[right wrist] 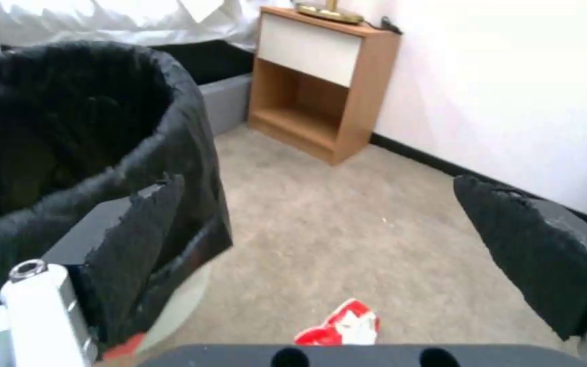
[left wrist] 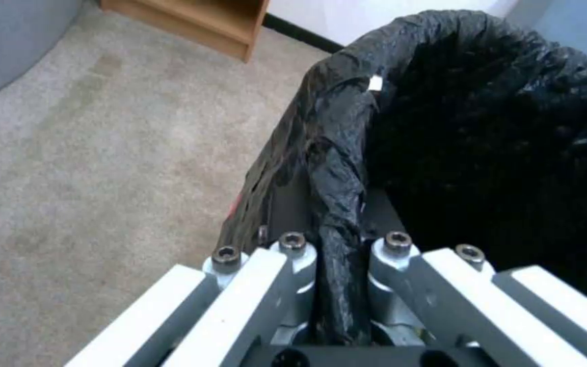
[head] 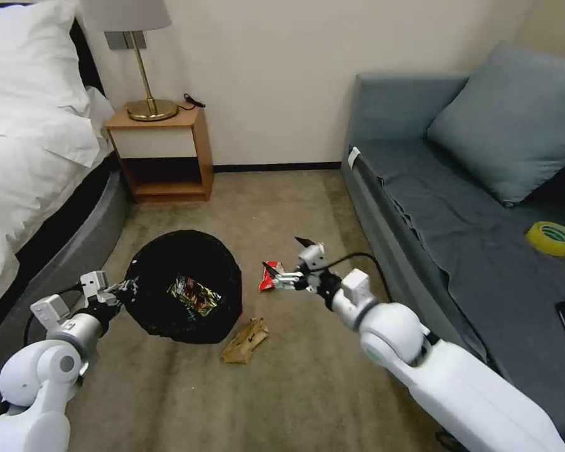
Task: Pick up the trash bin, then pick up the garbage on the floor and place it into the trash bin.
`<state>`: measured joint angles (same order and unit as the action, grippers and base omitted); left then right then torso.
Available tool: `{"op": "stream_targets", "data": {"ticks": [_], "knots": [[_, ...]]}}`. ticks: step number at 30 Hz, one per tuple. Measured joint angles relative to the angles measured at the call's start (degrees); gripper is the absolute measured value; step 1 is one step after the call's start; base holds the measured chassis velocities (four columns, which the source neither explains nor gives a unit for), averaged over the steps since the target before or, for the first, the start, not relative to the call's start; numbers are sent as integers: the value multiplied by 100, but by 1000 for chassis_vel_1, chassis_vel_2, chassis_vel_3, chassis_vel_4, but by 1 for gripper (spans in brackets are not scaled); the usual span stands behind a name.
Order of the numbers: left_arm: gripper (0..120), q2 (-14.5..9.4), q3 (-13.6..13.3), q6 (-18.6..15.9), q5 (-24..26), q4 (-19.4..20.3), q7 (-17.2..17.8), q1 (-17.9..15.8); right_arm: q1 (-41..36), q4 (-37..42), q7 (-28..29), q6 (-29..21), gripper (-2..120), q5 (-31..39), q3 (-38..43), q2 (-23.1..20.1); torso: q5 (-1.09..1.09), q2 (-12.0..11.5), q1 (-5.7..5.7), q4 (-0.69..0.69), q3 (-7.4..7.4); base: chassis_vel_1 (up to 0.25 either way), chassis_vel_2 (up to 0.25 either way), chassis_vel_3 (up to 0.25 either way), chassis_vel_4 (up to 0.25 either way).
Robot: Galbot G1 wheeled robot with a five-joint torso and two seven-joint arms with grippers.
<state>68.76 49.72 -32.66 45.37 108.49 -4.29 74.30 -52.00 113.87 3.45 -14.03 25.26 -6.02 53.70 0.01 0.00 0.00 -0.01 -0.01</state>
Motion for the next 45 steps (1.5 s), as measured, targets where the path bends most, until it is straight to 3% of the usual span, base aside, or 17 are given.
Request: {"op": "stream_targets", "data": {"ticks": [19, 45], "knots": [[4, -36, -17, -18, -52, 26, 28, -17, -413, 69, -145, 41, 100, -215, 390, 101, -1, 0, 0, 1, 0, 0, 0, 0, 0], [4, -67, 215, 65, -67, -152, 73, -80, -357, -88, -196, 64, 100, -189, 296, 136, -1, 0, 0, 1, 1, 0, 0, 0, 0]]}}
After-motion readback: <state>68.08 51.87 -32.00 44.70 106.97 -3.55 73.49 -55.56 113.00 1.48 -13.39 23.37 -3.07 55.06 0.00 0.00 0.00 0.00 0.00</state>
